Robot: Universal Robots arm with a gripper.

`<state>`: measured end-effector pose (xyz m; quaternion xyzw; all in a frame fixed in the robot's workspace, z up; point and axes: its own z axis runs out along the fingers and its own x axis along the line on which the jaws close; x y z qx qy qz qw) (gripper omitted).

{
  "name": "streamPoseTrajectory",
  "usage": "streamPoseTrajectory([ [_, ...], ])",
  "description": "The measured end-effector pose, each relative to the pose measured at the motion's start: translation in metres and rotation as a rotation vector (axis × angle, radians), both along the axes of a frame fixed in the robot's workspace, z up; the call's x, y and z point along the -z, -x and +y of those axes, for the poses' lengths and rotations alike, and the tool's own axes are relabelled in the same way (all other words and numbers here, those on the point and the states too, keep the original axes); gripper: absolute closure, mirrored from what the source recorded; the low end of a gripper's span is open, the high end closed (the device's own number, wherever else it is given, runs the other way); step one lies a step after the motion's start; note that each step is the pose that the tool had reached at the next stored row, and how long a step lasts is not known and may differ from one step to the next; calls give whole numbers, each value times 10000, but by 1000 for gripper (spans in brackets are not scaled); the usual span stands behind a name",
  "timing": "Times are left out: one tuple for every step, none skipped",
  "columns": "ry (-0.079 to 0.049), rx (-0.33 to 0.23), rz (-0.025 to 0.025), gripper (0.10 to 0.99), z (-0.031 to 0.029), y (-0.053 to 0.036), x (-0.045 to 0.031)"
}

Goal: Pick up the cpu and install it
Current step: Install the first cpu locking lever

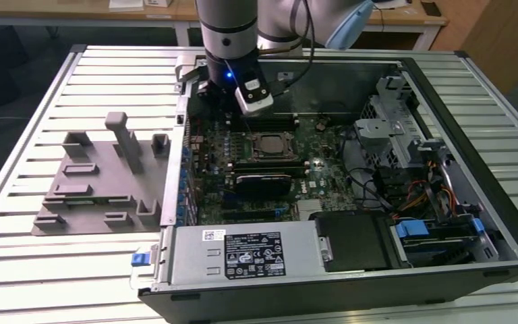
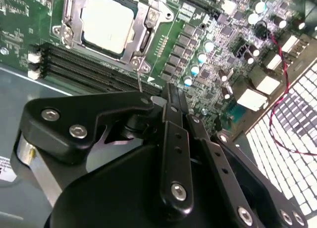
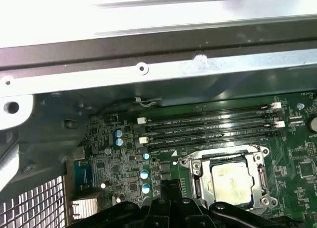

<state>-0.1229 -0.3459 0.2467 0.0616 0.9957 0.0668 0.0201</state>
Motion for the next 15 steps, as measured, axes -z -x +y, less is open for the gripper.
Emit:
streamPoseTrajectory([
  [-34, 0, 0, 980, 0, 1, 0],
  [-67, 0, 0, 980, 0, 4, 0],
  [-115, 0, 1, 980, -1, 9, 0],
  [-192, 0, 1, 980, -1, 14, 1],
  [-285, 0, 1, 980, -1, 17, 1],
  [-415, -1, 1, 980, -1, 19, 1],
  [-565, -2, 0, 980, -1, 20, 1],
  [-691, -4, 1, 980, -2, 21, 1],
  [-791, -7, 2, 980, -2, 22, 2],
  [-868, -8, 1, 980, -2, 23, 2],
  [-917, -8, 1, 980, -2, 25, 3],
  [-953, -8, 1, 980, -2, 25, 4],
  [-975, -8, 0, 980, -2, 26, 6],
  [-997, -8, 1, 980, -2, 27, 8],
  [-1008, -9, -1, 980, -3, 27, 11],
])
